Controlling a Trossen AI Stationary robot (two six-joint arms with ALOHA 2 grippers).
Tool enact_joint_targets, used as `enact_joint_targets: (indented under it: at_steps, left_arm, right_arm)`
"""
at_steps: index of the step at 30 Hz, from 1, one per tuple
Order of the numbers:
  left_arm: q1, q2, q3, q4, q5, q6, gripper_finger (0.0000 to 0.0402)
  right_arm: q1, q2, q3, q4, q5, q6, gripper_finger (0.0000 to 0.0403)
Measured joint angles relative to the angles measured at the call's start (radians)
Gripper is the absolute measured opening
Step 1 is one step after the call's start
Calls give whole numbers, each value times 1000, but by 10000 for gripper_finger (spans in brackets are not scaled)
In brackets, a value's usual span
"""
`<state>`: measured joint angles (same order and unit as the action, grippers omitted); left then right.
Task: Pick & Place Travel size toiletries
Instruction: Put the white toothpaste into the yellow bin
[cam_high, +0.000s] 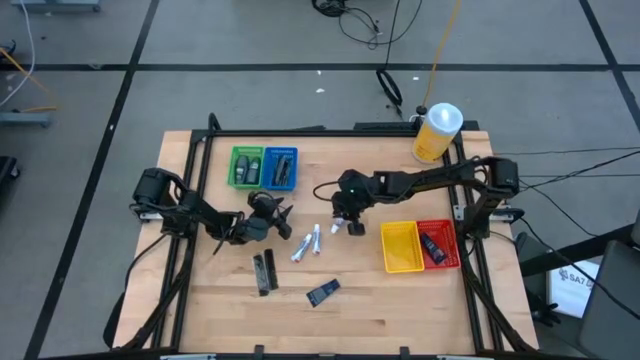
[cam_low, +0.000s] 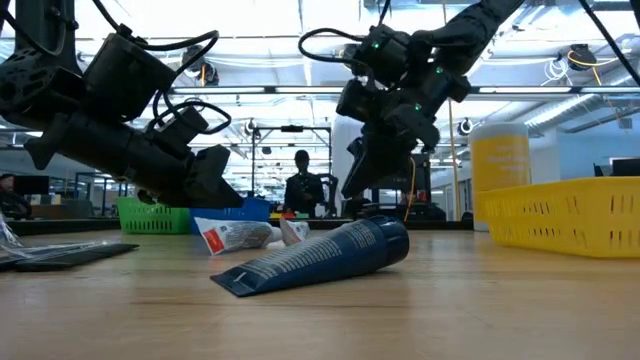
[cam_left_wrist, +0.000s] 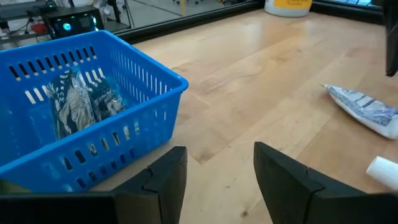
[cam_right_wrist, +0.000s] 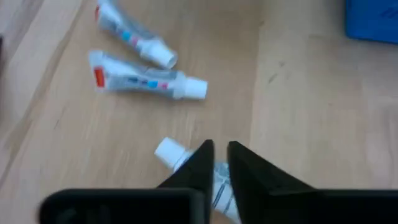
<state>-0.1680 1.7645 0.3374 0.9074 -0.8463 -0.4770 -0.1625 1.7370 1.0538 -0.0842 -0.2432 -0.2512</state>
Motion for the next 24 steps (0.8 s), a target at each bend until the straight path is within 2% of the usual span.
enact_joint_targets:
  at_steps: [7,10,12,14,17,24]
  left_arm:
    - [1,0,0,1,0,0,184]
    - [2,0,0,1,0,-2,184]
    - [2,0,0,1,0,0,184]
    - [2,0,0,1,-1,0,184]
    - [3,0,0,3,-1,6,184]
    - [4,0,0,2,0,5,184]
  right_arm:
    - [-18,92,0,28,-145,-154,186]
    - [-17,127,-16,25,-143,-274,234]
    - [-12,150,-26,60,-119,-333,250]
    - [-6,158,-30,65,-92,-363,252]
    - [1,162,-30,66,-60,-349,230]
    - [1,157,-31,76,-22,-214,117]
